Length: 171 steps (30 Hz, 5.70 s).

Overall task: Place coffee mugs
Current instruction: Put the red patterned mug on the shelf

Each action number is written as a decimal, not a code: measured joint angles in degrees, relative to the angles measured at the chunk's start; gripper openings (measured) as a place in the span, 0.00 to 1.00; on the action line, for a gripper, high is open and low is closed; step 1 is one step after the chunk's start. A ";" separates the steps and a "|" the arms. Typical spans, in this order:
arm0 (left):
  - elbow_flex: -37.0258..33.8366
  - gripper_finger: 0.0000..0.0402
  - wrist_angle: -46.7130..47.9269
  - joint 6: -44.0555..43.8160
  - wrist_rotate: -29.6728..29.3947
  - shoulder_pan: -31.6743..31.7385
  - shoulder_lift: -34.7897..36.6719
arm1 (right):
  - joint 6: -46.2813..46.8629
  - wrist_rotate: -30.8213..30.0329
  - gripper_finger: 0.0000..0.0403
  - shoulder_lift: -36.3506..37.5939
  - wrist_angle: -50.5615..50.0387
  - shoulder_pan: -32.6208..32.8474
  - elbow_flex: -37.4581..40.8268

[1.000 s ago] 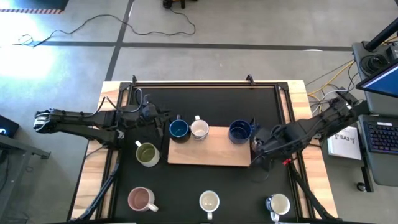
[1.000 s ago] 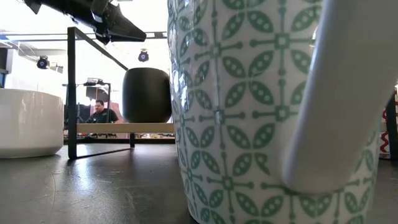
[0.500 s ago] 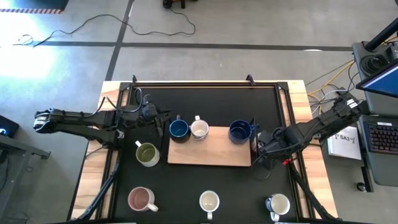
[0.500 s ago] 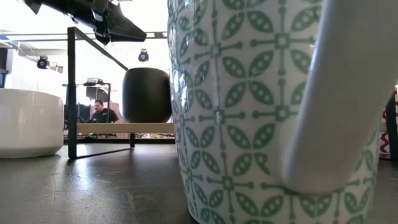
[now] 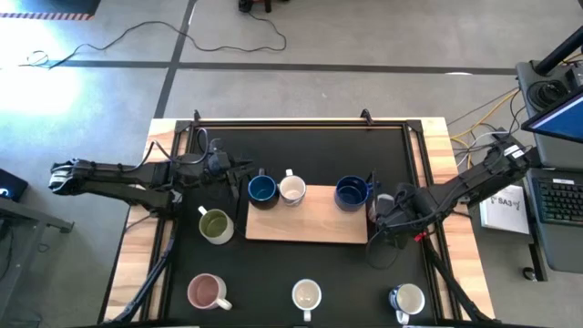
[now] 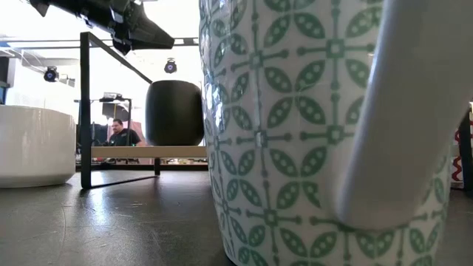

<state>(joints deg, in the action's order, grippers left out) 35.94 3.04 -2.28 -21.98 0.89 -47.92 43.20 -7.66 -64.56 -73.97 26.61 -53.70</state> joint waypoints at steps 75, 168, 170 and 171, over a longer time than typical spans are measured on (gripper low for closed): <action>-0.02 0.24 -0.23 0.24 -0.17 0.00 0.00 | -4.66 -14.06 0.03 1.87 -10.33 -20.94 -3.11; -0.04 0.24 1.35 -0.20 0.17 0.00 0.02 | -59.39 8.11 0.03 -32.40 9.90 -26.20 -36.82; -0.04 0.24 1.46 -0.20 0.17 0.00 0.02 | -59.67 8.09 0.03 -32.52 9.94 -26.20 -36.82; -0.04 0.24 1.47 -0.20 0.17 0.00 0.02 | -59.67 8.11 0.03 -32.56 9.97 -26.22 -36.82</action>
<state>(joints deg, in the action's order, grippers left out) 35.90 4.51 -2.48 -21.80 0.89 -47.90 -16.47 0.45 -97.12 -63.99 0.39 -90.52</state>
